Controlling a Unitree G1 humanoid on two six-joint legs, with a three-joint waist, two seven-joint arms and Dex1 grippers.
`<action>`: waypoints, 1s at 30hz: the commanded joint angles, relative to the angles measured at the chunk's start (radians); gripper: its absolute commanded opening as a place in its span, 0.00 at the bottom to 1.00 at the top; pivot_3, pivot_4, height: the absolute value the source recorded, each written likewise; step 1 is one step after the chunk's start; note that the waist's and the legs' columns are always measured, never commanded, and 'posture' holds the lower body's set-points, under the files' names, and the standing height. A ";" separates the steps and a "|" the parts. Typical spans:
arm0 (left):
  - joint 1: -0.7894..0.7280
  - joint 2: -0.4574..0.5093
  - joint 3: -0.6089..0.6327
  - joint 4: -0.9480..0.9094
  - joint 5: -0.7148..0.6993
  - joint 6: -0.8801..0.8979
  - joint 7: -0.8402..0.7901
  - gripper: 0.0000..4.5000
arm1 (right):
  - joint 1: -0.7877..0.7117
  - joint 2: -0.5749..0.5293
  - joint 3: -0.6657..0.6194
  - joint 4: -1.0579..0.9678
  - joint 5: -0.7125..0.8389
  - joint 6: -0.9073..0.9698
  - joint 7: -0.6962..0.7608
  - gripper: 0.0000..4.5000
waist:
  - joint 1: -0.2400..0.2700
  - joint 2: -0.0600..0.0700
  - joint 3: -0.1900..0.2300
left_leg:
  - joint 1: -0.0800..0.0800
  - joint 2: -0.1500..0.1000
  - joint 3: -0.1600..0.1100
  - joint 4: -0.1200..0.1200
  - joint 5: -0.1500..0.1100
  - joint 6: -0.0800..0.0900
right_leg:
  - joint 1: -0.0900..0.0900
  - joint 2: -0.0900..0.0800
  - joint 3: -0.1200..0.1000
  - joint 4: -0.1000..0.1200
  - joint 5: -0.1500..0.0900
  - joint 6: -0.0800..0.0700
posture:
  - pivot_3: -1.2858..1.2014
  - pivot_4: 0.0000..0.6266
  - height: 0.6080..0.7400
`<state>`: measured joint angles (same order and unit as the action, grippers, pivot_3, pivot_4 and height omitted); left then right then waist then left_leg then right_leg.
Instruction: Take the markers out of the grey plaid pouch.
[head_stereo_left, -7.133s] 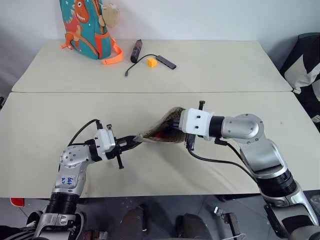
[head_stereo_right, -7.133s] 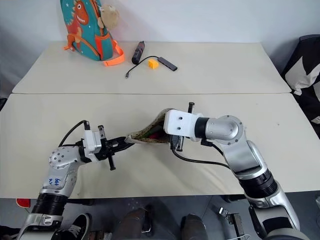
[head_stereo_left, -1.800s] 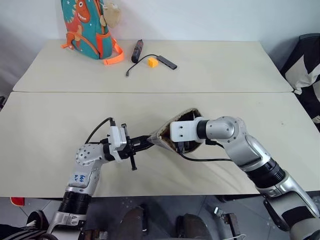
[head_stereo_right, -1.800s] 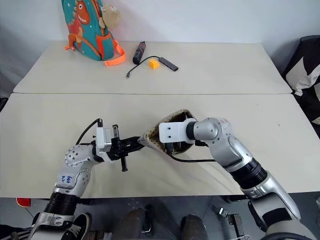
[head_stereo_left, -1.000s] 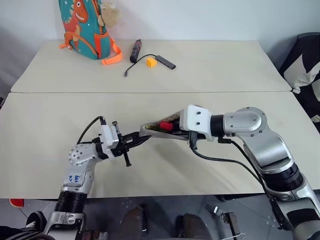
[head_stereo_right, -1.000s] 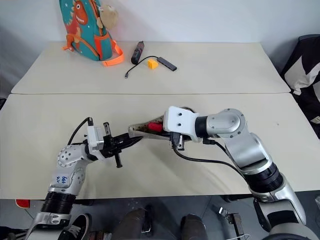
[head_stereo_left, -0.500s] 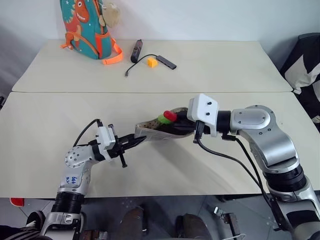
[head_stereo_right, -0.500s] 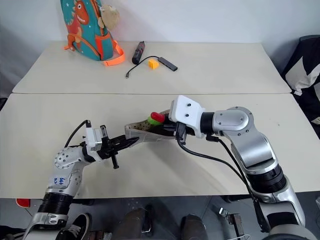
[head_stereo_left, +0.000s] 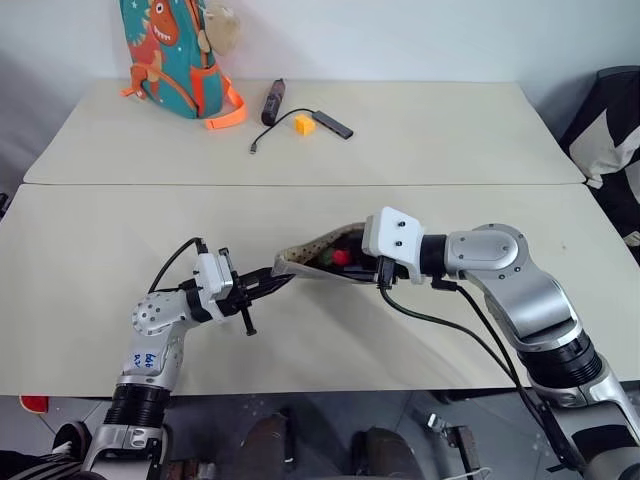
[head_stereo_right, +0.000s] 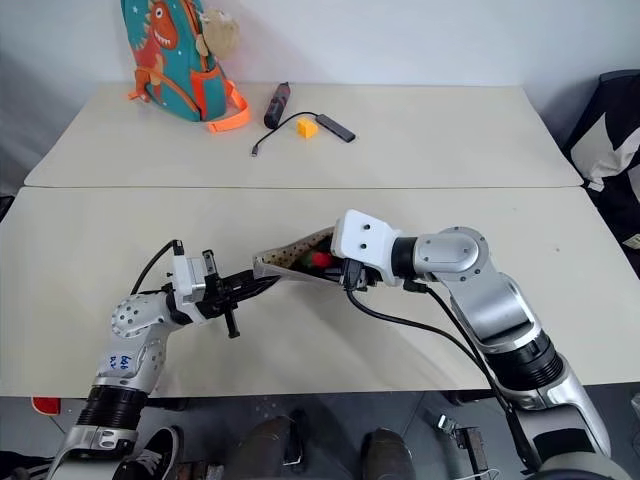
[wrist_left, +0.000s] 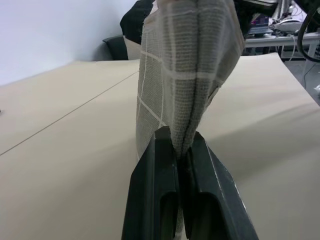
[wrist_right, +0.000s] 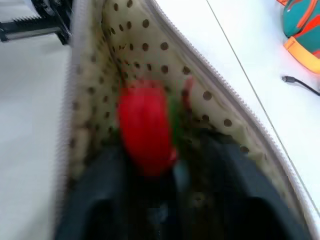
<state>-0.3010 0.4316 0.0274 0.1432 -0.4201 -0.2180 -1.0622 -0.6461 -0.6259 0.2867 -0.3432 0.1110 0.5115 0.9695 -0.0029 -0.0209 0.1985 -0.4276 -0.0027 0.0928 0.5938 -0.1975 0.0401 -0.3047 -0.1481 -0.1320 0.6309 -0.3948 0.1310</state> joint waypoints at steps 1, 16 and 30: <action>0.007 -0.001 0.005 -0.038 -0.008 -0.005 -0.002 0.00 | 0.032 -0.043 0.033 -0.021 -0.032 -0.031 0.028 0.64 | 0.002 0.000 0.000 | 0.000 0.000 0.000 0.000 0.000 0.000 | 0.000 0.000 0.000 0.000 0.000 0.000 | 0.52 0.24 1.00; -0.004 0.002 0.006 -0.034 -0.014 0.004 -0.020 0.00 | 0.039 0.002 0.091 0.028 -0.129 -0.139 0.000 0.01 | -0.001 0.000 0.000 | 0.000 0.000 0.000 0.000 0.000 0.000 | 0.000 0.000 0.000 -0.001 0.000 0.000 | 0.52 0.24 1.00; 0.006 -0.007 0.018 -0.053 -0.047 0.036 -0.024 0.00 | 0.004 0.019 0.135 0.104 -0.267 -0.245 -0.039 0.44 | -0.001 0.000 0.000 | 0.000 0.000 0.000 0.000 0.000 0.000 | 0.000 0.001 0.000 0.000 0.000 0.000 | 0.52 0.24 1.00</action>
<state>-0.2987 0.4317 0.0298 0.1316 -0.4324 -0.1832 -1.0819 -0.6325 -0.6051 0.4101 -0.2414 -0.1263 0.2920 0.9402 -0.0041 -0.0209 0.1984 -0.4275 -0.0027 0.0929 0.5939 -0.1974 0.0400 -0.3048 -0.1474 -0.1321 0.6313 -0.3948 0.1310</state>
